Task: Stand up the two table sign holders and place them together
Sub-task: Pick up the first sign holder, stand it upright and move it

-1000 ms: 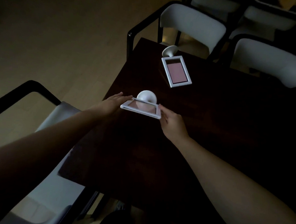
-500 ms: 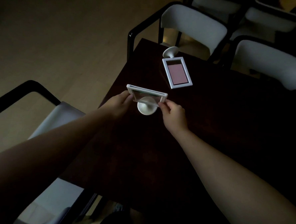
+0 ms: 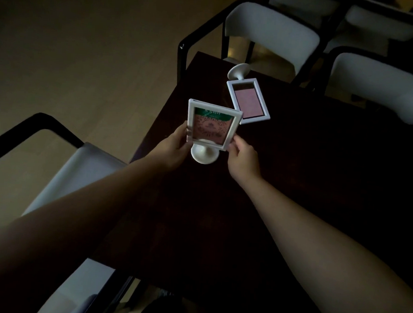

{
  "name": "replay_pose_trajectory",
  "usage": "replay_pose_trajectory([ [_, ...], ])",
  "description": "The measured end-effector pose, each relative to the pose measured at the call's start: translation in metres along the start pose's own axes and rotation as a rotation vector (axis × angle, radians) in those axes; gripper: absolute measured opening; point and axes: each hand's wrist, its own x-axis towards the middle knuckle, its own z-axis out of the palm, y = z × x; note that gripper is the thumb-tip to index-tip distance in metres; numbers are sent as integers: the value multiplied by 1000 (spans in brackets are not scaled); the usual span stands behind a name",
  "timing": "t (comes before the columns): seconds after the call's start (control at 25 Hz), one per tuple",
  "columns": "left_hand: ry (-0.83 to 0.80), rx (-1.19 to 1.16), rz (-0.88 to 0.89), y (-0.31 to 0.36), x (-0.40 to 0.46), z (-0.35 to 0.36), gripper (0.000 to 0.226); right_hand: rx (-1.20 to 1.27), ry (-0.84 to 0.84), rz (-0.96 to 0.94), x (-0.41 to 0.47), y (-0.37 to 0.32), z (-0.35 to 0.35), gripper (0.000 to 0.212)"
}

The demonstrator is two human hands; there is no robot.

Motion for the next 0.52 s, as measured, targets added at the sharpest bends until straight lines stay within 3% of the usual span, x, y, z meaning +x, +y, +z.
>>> replay_pose_trajectory([
  [0.2, 56, 241, 38, -10, -1, 9, 91, 13, -45, 100, -5, 12, 8, 52],
  [0.52, 7, 659, -75, -30, -17, 34, 108, -273, -276, 171, -20, 33, 29, 66],
])
